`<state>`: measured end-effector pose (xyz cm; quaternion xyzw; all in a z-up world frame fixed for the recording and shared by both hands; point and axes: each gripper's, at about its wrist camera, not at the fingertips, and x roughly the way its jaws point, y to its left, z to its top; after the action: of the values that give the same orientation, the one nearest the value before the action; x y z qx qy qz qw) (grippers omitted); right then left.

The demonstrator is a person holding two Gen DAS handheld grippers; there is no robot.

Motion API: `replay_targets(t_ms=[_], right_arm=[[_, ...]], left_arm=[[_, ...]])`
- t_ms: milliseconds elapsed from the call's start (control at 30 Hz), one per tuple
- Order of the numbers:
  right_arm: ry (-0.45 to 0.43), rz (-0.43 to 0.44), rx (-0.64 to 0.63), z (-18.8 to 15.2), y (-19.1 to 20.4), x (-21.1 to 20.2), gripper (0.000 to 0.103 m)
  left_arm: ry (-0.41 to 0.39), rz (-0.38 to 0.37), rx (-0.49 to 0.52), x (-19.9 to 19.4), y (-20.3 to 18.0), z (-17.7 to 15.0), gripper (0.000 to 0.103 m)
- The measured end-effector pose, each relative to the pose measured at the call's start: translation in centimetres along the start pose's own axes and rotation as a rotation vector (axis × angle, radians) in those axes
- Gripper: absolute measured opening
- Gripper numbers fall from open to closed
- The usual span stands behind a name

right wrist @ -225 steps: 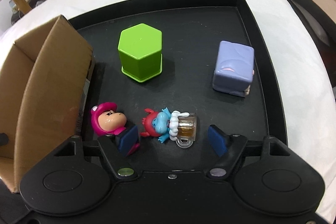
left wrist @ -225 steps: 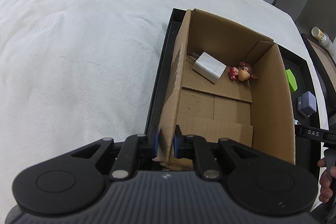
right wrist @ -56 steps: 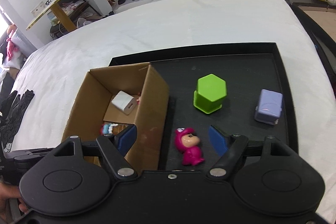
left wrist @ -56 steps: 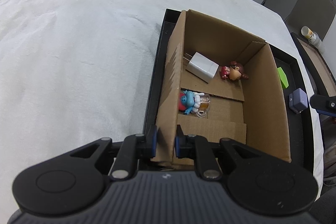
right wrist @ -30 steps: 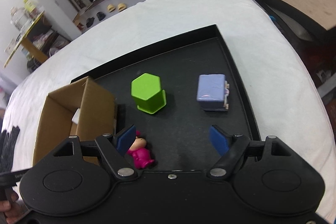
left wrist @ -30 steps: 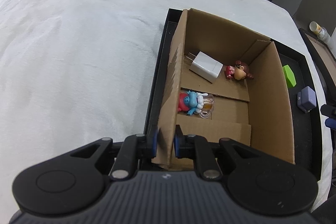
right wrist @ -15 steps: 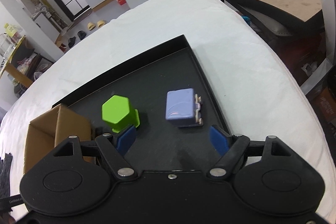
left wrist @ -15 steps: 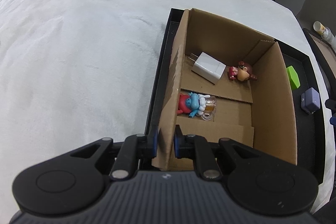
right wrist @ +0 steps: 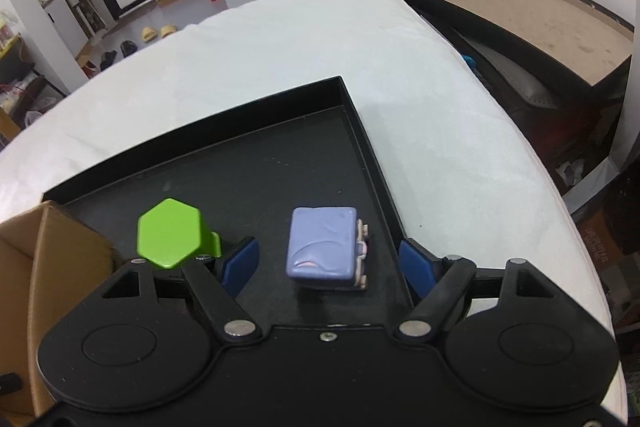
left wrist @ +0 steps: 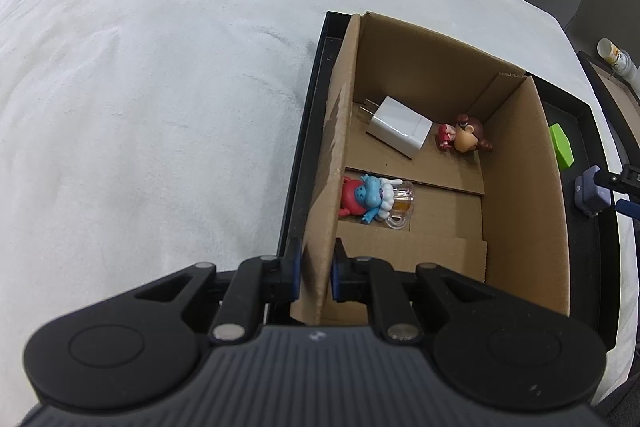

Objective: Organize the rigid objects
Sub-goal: 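Close the right gripper on the lavender cube, then carry the lavender cube with the right gripper over the box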

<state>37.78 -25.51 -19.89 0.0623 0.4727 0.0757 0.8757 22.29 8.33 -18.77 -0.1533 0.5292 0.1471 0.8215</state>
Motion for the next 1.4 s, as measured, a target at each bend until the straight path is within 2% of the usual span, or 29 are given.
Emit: replay_targets(t_ms=[167,200,233,300,367,833,1100,1400], right_arm=[[-0.021,-0.024,-0.03,0.3,0.3,0.7,0.076],[-0.025,-0.028,-0.037,0.2,0.4,0.8,0.073],[-0.032,-0.031,-0.048,0.2,0.5,0.7,0.069],[-0.018,-0.013,-0.064,0.2,0.7,0.8,0.044],[-0.018,-0.009,-0.08,0.0,0.9,0.7,0.041],[0.042,0.064,-0.057,-1.4,0.7,-1.1,0.039],[0.105,0.051,-0.052,-2.1,0.8,-1.5,0.039],[0.143,0.046,0.045,-2.6,-0.5,-1.6,0.044]], left_arm=[[-0.001,0.0,0.0,0.0,0.0,0.0,0.013],[-0.002,0.0,0.002,0.0,0.0,0.0,0.013],[-0.002,0.0,0.005,0.0,-0.1,0.0,0.013],[-0.004,0.001,0.007,0.0,-0.1,-0.1,0.013],[-0.003,0.003,0.006,0.0,-0.1,-0.1,0.013],[-0.006,-0.002,0.003,0.4,0.2,-0.3,0.013],[-0.01,-0.024,0.002,0.0,0.5,-0.3,0.013],[-0.01,-0.046,-0.005,0.0,0.9,-0.3,0.014]])
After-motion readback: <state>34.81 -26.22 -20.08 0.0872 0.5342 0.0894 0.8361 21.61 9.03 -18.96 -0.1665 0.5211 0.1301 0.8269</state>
